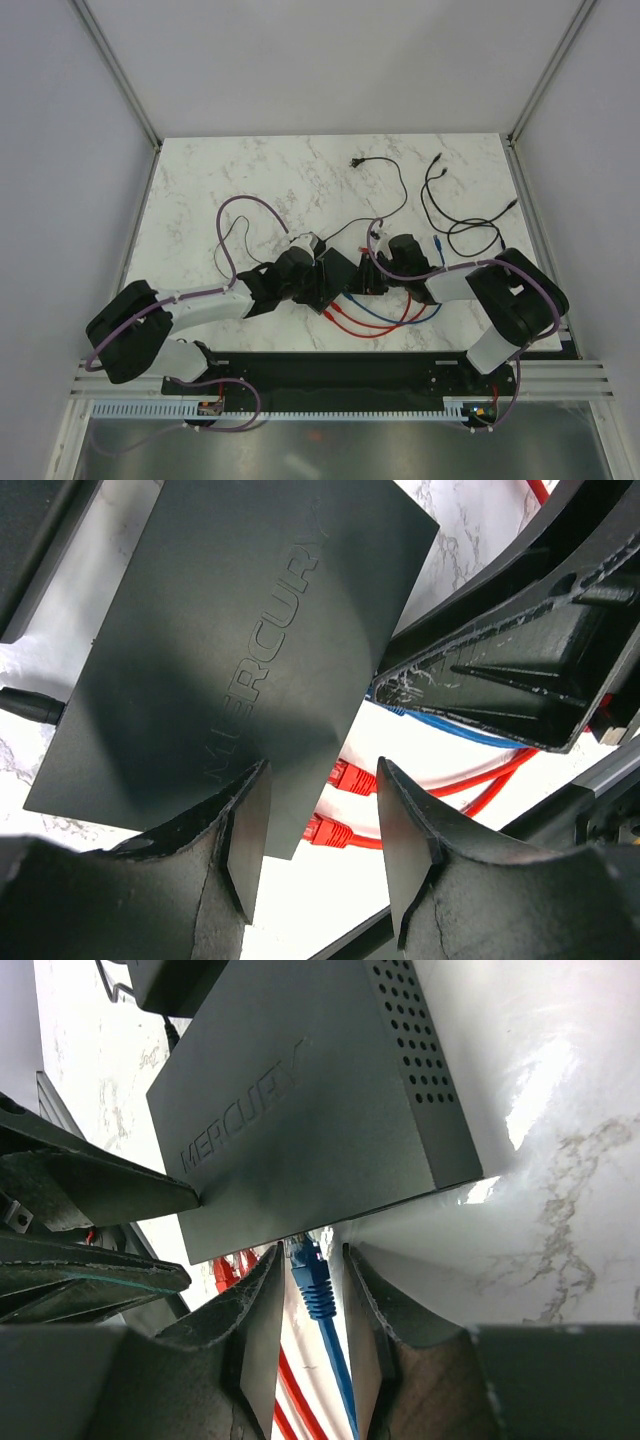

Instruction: Pull the plug from the switch port

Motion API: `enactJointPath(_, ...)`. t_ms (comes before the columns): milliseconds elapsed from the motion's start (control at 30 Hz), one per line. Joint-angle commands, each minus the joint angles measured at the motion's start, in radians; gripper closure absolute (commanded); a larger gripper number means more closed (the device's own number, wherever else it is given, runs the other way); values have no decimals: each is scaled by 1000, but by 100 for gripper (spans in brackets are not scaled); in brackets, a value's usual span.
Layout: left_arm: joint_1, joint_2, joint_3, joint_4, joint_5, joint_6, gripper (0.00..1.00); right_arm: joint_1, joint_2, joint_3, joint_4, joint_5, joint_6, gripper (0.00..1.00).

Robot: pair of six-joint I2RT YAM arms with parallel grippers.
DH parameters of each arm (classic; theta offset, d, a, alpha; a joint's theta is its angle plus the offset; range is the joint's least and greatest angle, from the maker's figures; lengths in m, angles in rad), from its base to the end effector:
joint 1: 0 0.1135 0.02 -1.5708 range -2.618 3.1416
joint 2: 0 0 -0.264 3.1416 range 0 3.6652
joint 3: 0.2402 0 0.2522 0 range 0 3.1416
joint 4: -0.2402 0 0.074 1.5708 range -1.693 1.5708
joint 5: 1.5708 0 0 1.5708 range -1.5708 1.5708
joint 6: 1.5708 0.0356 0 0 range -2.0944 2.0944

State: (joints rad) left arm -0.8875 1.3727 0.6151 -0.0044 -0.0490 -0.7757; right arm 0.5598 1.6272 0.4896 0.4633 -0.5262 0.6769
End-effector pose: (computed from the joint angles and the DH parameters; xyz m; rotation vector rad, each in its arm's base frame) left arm 0.1696 -0.2056 0.1720 0.1118 2.4598 -0.7381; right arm 0.2227 0.1607 0.1145 -0.1717 2.4401 1.2087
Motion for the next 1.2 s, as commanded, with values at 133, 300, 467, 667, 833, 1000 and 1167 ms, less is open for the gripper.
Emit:
enactJointPath(133, 5, 16, 12, 23, 1, 33, 46, 22, -7, 3, -40, 37, -57, 62)
enactJointPath(300, 4, 23, 17, 23, 5, 33, 46, 23, 28, 18, -46, 51, -37, 75)
enactJointPath(467, 4, 23, 18, 17, 1, 32, 46, 22, 51, 27, -54, 51, -10, 87)
enactJointPath(667, 12, 61, 49, 11, 8, 29, 47, 22, 49, 52, -153, 94, -20, 100)
enactJointPath(833, 13, 91, 74, -39, 8, 27, 47, 25, 25, 60, -238, 147, -97, 100)
enactJointPath(1000, -25, 88, 112, -104, -69, 36, 50, 23, 16, 63, -258, 154, -112, 100)
enactJointPath(1167, -148, 112, 234, -288, -299, 42, 50, 25, 36, 67, -223, 126, -96, 100)
